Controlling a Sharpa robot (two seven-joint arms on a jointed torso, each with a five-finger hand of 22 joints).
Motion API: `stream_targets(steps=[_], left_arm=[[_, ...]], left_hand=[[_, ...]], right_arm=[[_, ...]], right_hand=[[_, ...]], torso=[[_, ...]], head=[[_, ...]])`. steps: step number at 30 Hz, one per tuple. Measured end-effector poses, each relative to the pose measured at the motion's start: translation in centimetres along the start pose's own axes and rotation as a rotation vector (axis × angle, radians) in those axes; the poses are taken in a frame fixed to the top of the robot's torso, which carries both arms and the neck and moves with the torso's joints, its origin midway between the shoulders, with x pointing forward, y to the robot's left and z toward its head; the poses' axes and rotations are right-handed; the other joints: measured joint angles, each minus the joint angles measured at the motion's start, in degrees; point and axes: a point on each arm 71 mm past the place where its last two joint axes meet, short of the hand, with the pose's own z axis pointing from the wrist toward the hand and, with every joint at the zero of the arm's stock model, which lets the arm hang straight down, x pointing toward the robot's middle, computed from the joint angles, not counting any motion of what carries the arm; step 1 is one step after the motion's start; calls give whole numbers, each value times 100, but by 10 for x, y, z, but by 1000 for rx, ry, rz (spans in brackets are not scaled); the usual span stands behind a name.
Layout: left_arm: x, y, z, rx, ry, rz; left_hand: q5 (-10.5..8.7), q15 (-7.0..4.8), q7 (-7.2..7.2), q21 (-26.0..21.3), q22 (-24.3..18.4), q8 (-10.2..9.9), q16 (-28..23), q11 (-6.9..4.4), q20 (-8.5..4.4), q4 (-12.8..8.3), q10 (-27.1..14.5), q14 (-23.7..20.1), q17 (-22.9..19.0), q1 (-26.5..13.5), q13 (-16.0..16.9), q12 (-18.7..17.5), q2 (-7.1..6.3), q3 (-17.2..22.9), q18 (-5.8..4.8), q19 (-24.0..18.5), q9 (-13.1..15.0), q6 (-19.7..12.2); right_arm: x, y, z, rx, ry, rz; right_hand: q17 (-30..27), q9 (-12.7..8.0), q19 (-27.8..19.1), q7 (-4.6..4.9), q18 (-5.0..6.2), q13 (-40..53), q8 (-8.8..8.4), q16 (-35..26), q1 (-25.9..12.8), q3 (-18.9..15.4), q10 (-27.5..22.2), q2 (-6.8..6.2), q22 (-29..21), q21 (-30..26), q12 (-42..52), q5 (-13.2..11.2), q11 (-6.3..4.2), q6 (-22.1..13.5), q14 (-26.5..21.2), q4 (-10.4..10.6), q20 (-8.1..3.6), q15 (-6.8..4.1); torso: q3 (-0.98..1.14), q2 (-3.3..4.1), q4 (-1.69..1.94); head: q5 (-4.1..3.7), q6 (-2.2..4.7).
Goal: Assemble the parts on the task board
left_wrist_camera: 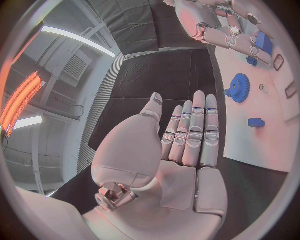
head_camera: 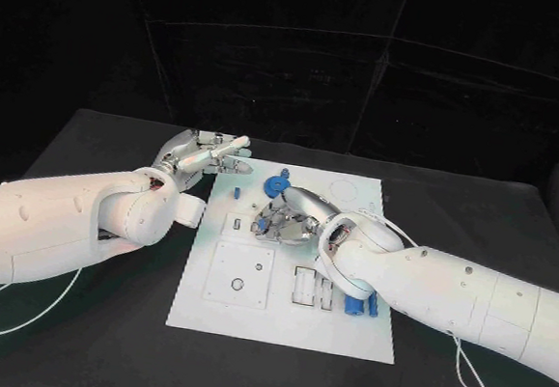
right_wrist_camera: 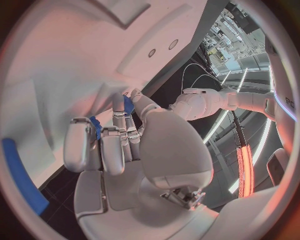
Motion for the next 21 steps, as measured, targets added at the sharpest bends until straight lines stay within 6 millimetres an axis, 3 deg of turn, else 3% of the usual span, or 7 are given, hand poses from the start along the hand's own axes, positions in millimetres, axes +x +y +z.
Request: stream_targets(steps=[21], left_arm=[[-1, 1, 0, -4, 0, 0]], left_hand=[[0, 0, 0, 0, -4, 0, 0, 0, 8, 0, 0, 0, -1, 0, 0, 0, 0, 0, 0, 8, 0, 0]], right_arm=[[-2, 0, 1, 0, 9, -4]], right_hand=[[0, 8, 0, 24, 0, -925, -29, 0, -82, 186, 114, -82, -14, 0, -940, 0, 90, -14, 1, 1, 86, 82]], torso=[[-2, -1, 5]], head=[[-4, -18]])
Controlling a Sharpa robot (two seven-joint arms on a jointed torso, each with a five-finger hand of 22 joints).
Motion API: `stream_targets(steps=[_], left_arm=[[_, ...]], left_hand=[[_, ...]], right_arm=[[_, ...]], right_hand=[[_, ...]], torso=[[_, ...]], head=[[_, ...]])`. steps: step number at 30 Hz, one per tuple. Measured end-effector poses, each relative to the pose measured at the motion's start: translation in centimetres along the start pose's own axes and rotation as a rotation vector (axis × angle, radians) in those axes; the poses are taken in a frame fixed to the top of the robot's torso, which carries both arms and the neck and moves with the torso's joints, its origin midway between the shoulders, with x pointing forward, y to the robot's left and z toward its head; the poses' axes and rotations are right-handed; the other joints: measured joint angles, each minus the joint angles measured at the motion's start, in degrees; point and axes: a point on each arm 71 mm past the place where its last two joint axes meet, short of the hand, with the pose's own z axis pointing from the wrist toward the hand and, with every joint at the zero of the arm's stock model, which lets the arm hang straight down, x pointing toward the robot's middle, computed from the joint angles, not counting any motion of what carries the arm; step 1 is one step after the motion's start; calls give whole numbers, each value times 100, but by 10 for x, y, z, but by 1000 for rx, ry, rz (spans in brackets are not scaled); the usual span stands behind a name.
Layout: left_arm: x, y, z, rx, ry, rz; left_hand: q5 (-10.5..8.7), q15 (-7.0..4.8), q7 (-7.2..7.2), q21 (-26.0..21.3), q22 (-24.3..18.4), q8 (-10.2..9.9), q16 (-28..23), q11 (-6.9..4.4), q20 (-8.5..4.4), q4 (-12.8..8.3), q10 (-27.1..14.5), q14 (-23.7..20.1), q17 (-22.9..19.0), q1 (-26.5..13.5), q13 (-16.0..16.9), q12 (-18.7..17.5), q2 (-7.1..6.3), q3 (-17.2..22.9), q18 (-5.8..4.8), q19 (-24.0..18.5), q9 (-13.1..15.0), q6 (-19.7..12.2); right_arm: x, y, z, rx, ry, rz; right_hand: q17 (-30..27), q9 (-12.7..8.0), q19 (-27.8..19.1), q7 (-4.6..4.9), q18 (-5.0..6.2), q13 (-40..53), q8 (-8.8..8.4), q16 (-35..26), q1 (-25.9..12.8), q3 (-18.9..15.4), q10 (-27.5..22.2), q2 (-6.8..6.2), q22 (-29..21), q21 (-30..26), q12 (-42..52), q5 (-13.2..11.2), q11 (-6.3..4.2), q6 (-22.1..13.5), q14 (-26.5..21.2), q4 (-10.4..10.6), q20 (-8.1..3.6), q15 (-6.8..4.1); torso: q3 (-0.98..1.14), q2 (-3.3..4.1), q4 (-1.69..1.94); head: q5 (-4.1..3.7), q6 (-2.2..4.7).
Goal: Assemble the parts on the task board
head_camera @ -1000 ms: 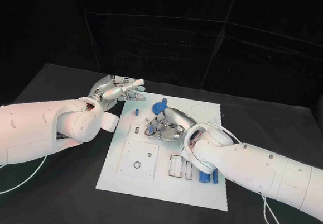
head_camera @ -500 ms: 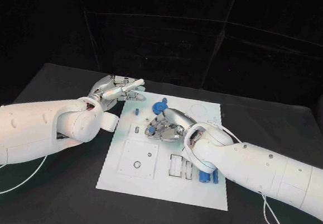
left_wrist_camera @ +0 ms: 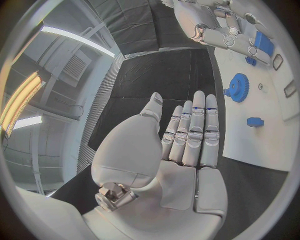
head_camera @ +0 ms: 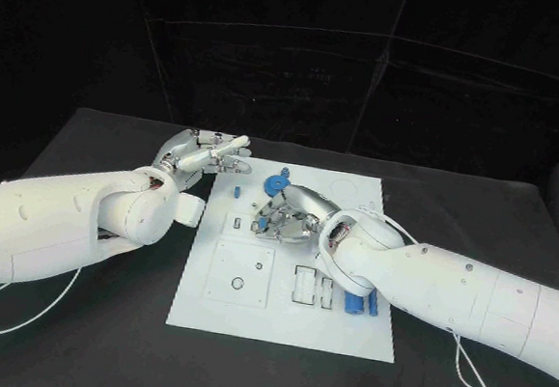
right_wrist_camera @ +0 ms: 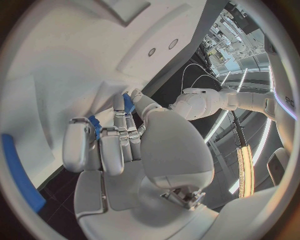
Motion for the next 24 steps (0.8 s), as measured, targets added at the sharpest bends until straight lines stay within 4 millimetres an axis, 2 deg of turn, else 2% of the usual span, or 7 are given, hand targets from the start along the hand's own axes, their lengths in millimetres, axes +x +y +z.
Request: stream_targets(steps=[11, 17, 22, 24], left_arm=[[0, 0, 0, -2, 0, 0], [0, 1, 0, -2, 0, 0], [0, 1, 0, -3, 0, 0], [0, 1, 0, -3, 0, 0]], left_hand=[[0, 0, 0, 0, 0, 0, 0, 0, 0, 0, 0, 0, -1, 0, 0, 0, 0, 0, 0, 0, 0, 0], [0, 0, 0, 0, 1, 0, 0, 0, 0, 0, 0, 0, 7, 29, 0, 0, 29, 0, 0, 0, 0, 0], [0, 0, 0, 0, 1, 0, 0, 0, 0, 0, 0, 0, 7, 29, 0, 0, 29, 0, 0, 0, 0, 0], [0, 0, 0, 0, 1, 0, 0, 0, 0, 0, 0, 0, 7, 29, 0, 0, 29, 0, 0, 0, 0, 0]], right_arm=[[0, 0, 0, 2, 1, 0], [0, 1, -1, -1, -7, -10], [1, 2, -2, -6, -18, -26], [2, 3, -2, -8, -22, -32]], right_hand=[[0, -3, 0, 20, 0, -86, -3, -29, -8, 15, 99, -52, -6, 0, -45, 0, 30, -21, 0, -16, 0, 0], [0, -4, 0, 20, 0, -90, 24, -29, -8, 15, 318, -52, 1, 0, 23, 0, -31, -21, 0, -16, 0, 0], [0, -7, 0, 20, 0, -52, 25, -29, 23, 33, 435, -83, 1, 0, 78, 0, -42, -21, 0, -35, 0, 0], [0, -4, 0, -3, 0, 35, 30, -29, 22, 31, 653, -84, 1, 0, 213, 0, -97, 1, 0, -38, 0, 0]], torso=[[2, -1, -1], [3, 0, -2], [2, -1, -2], [2, 0, -1]], head=[[-10, -4], [-16, -6], [-17, 0], [-18, 0]])
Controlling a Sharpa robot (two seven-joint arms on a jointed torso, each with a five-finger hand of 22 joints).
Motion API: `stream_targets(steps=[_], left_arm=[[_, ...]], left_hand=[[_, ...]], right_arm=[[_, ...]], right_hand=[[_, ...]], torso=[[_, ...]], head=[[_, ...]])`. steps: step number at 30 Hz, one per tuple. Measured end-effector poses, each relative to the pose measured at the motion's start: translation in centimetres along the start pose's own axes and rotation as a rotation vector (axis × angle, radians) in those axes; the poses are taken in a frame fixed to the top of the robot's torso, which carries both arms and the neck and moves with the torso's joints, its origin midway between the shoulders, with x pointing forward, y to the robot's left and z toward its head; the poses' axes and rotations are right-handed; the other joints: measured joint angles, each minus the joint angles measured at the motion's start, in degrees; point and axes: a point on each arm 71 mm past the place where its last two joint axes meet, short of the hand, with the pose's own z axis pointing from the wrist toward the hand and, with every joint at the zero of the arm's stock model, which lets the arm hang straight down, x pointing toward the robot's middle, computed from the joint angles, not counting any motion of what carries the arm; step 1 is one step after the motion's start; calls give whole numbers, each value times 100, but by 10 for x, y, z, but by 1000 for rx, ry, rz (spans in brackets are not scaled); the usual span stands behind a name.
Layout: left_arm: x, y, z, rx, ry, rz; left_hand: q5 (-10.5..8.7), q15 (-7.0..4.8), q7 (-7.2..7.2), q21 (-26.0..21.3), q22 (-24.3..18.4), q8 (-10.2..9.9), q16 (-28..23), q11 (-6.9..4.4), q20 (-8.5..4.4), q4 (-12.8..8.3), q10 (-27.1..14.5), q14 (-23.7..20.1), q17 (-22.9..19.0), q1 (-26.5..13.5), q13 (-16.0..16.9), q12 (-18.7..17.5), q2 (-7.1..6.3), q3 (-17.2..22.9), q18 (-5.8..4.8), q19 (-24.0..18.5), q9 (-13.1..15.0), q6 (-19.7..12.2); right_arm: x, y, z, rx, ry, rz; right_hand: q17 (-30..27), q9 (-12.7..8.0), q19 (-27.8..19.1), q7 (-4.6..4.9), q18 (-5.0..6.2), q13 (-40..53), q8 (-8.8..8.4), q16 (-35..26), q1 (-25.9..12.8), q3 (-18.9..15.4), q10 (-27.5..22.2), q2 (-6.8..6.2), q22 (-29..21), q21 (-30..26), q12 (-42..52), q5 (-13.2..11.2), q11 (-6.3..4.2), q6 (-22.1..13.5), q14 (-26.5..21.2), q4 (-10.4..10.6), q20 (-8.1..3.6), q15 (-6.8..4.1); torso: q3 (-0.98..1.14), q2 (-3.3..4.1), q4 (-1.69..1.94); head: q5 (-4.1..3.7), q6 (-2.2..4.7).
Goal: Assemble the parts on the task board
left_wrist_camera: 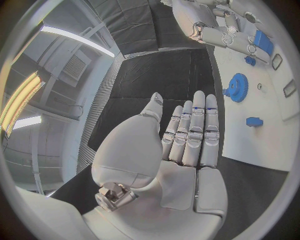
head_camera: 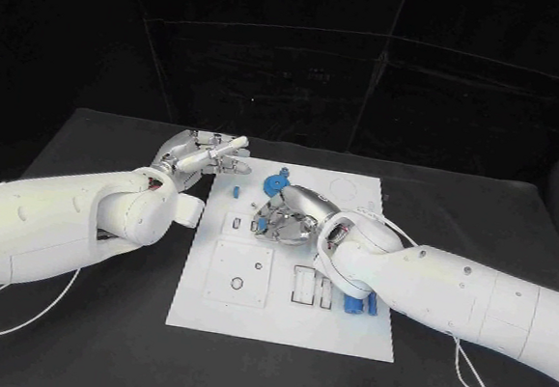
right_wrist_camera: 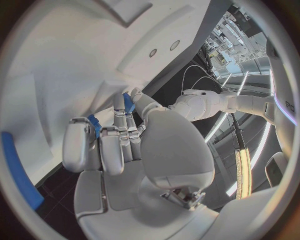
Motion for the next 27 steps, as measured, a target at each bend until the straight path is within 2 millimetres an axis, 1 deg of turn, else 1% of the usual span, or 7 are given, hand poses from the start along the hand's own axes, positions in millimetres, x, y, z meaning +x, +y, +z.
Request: stream_targets(steps=[3, 7, 10, 13, 16, 21, 27], left_arm=[[0, 0, 0, 0, 0, 0], [0, 0, 0, -1, 0, 0], [0, 0, 0, -1, 1, 0], [0, 0, 0, -2, 1, -1], [0, 0, 0, -2, 1, -1], [0, 0, 0, -2, 1, -1], [0, 0, 0, -3, 2, -1]], left_hand=[[0, 0, 0, 0, 0, 0, 0, 0, 0, 0, 0, 0, 0, 0, 0, 0, 0, 0, 0, 0, 0, 0], [0, 0, 0, 0, 0, 0, 0, 0, 0, 0, 0, 0, 0, 0, 0, 0, 0, 0, 0, 0, 0, 0], [0, 0, 0, 0, 0, 0, 0, 0, 0, 0, 0, 0, -1, 0, 0, 0, 0, 0, 0, 0, 0, 0], [0, 0, 0, 0, 1, 0, 0, 0, 0, 0, 0, 0, -1, 0, 0, 0, 0, 0, 0, 0, 0, 0], [0, 12, 0, 0, -3, 0, 0, 0, -19, -17, 0, 12, -1, 0, 0, -22, 0, -17, 0, 20, 0, 0], [0, 21, 0, 0, -5, 0, 0, 0, -20, -17, 0, 21, -1, 0, 0, -22, 0, -17, 0, 20, 0, 0], [0, 21, 0, 0, -5, 0, 0, 0, -20, -17, 0, 21, -1, 0, 0, -22, 0, -17, 0, 20, 0, 0]], right_arm=[[2, 0, -1, 0, -1, -6], [2, 0, -1, 2, -6, -12], [2, 0, -1, 4, -9, -13], [2, -1, -1, 7, -10, -13], [2, -1, -1, 10, -10, -12], [2, -1, -1, 14, -10, -10], [1, -3, -1, 26, -10, -5]], right_hand=[[0, 4, 10, -29, -1, 168, 3, 0, -29, -39, 185, -29, -9, 0, 229, 0, -37, 33, -3, -39, -35, -61], [0, 3, 42, -79, -1, 739, 2, -49, -29, -96, 168, -29, -9, 0, 757, 0, -77, 83, -9, -97, -106, -117], [0, 4, 51, -80, -1, 1355, 3, -49, -29, -162, -85, -29, 12, 0, 1300, -34, -72, 81, -1, -121, -116, -127], [0, 4, 51, -80, -1, 1691, 3, -49, -29, -162, -110, -29, 26, 0, 1645, -34, -92, 81, -1, -121, -115, -127], [0, 3, 51, -80, -1, 2388, 3, -49, -48, -200, -146, -11, 35, 0, 2387, -34, -67, 81, -1, -130, -115, -128], [0, 3, 51, -60, -1, 3401, 2, -49, -100, -236, -140, 41, 59, 0, 3527, -34, -65, 59, -1, -160, -115, -127], [3, 2, 51, -49, -1, 4343, 1, -17, -123, -319, 117, 65, 112, 0, 4650, -34, -52, 29, 0, -155, -115, -126]], torso=[[-2, -1, 0], [-3, -1, 0], [-3, -1, 2], [-3, -2, 3], [-4, -3, 3], [-2, -2, 2], [-2, -2, -1]], head=[[0, 0], [4, -1], [5, -3], [5, -3], [5, 8], [2, 13], [-10, 16]])
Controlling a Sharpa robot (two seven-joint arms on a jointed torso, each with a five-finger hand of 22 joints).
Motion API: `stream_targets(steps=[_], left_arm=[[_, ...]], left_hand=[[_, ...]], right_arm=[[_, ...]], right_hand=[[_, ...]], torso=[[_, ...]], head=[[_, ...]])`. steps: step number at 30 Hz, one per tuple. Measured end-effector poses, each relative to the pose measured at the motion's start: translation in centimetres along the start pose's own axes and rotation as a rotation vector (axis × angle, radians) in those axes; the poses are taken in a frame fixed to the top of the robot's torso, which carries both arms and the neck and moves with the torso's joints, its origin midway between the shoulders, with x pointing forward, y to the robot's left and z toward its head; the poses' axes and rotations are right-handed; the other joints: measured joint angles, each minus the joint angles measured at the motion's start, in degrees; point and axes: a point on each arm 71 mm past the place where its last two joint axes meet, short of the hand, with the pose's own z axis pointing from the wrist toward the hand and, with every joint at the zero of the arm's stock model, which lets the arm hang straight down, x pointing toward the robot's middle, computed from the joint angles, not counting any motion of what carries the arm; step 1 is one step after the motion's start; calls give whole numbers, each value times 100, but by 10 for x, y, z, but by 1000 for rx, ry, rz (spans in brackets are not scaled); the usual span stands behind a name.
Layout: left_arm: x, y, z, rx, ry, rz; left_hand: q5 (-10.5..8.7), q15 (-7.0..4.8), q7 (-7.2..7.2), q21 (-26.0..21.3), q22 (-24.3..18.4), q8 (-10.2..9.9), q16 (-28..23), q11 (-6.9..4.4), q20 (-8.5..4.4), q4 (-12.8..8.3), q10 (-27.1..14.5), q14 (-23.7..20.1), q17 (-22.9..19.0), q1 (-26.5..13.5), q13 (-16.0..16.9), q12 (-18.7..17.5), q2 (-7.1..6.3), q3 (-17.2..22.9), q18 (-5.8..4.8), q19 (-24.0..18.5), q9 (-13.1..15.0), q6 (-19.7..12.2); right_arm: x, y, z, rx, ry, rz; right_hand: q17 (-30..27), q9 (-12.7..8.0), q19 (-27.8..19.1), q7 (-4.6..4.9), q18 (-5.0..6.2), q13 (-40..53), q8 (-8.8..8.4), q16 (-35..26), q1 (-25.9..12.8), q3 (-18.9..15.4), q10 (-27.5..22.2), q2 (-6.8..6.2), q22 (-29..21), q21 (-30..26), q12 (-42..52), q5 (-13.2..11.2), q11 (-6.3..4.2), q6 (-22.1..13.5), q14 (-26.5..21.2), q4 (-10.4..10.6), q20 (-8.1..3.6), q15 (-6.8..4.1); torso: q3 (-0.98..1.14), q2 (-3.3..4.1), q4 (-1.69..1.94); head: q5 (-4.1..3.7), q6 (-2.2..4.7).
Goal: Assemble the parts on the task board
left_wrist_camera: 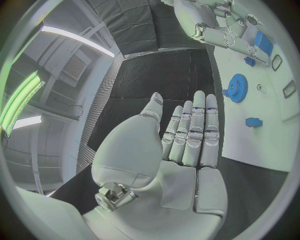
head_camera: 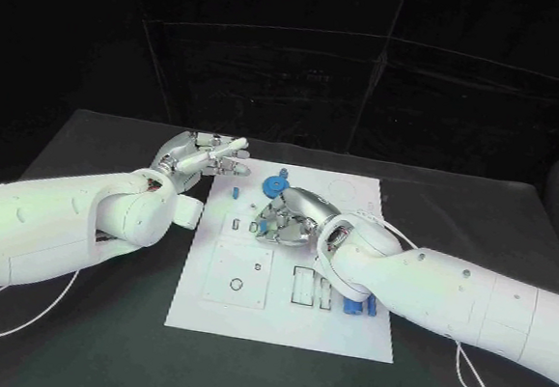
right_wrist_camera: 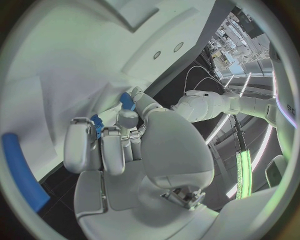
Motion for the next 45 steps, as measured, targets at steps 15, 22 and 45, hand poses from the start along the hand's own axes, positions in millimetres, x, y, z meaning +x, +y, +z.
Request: stream_targets(steps=[15, 22, 45], left_arm=[[0, 0, 0, 0, -1, 1], [0, 0, 0, 0, -1, 1], [-1, 1, 0, -1, -4, 2]], left_hand=[[0, 0, 0, 0, 1, 0, 0, 0, 0, 0, 0, 0, 2, 0, 0, 0, 0, 0, 0, 0, 0, 0], [0, 0, 0, 0, 1, 0, -21, 0, 0, 0, 0, 0, 4, -21, 0, 0, 21, 0, 0, 0, 0, 0], [0, 0, 0, 0, -3, 0, -21, 0, 0, 0, 0, 0, 9, -21, 0, 0, 21, 0, 0, 0, 0, 0]], right_arm=[[0, -4, 1, 47, 2, 19], [0, -4, 2, 60, 4, 23], [0, -3, 2, 66, 9, 23]], right_hand=[[1, -7, 22, 12, 0, 373, 0, 34, -43, -92, 60, 44, 30, 22, 428, 0, 15, -69, 0, 46, 22, 1], [0, -8, 22, 29, 0, 386, 0, 34, -43, -107, 60, 44, 39, 22, 428, 0, 15, -137, 0, 30, 22, 1], [-1, -19, 42, 90, 1, 256, -20, 34, -51, -250, -118, -12, 48, 22, 285, 0, 88, -463, -12, -19, 43, 57]], torso=[[-3, -1, 7], [-4, -3, 9], [2, 1, 1]], head=[[-1, -5], [8, -7], [9, -24]])
